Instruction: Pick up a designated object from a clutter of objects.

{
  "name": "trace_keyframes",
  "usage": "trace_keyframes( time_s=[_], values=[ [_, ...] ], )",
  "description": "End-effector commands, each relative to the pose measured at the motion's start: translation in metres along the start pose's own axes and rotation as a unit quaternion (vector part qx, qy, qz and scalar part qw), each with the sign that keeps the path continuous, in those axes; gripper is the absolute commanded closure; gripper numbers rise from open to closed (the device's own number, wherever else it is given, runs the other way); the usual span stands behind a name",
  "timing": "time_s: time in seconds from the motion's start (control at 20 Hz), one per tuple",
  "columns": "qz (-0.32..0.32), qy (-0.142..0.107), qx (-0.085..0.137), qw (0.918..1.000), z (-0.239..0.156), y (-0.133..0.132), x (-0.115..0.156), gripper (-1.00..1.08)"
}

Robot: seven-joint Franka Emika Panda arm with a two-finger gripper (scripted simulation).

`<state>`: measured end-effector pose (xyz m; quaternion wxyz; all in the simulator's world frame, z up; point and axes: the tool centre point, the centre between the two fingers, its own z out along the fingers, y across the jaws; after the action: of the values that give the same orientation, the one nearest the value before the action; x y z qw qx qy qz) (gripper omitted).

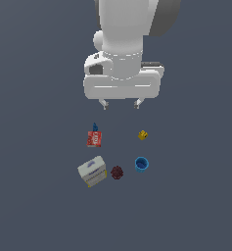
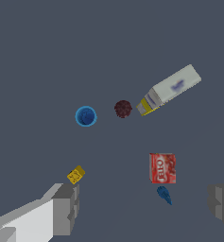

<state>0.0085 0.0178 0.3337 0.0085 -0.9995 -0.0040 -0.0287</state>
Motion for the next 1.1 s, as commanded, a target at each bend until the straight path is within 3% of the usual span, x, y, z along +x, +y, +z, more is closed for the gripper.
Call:
trace_keyframes(
  time_s=[0.0, 0.55, 1.05],
  values=[
    [0.000, 0.000, 0.000, 1.0000, 0.000, 0.000, 0.000, -0.92],
    [-0.003, 0.012, 0.004, 0.9999, -0.011, 0.014, 0.006, -0.92],
    [0.018, 0.009, 0.003, 0.9998, 0.003, 0.006, 0.005, -0.92]
  ],
)
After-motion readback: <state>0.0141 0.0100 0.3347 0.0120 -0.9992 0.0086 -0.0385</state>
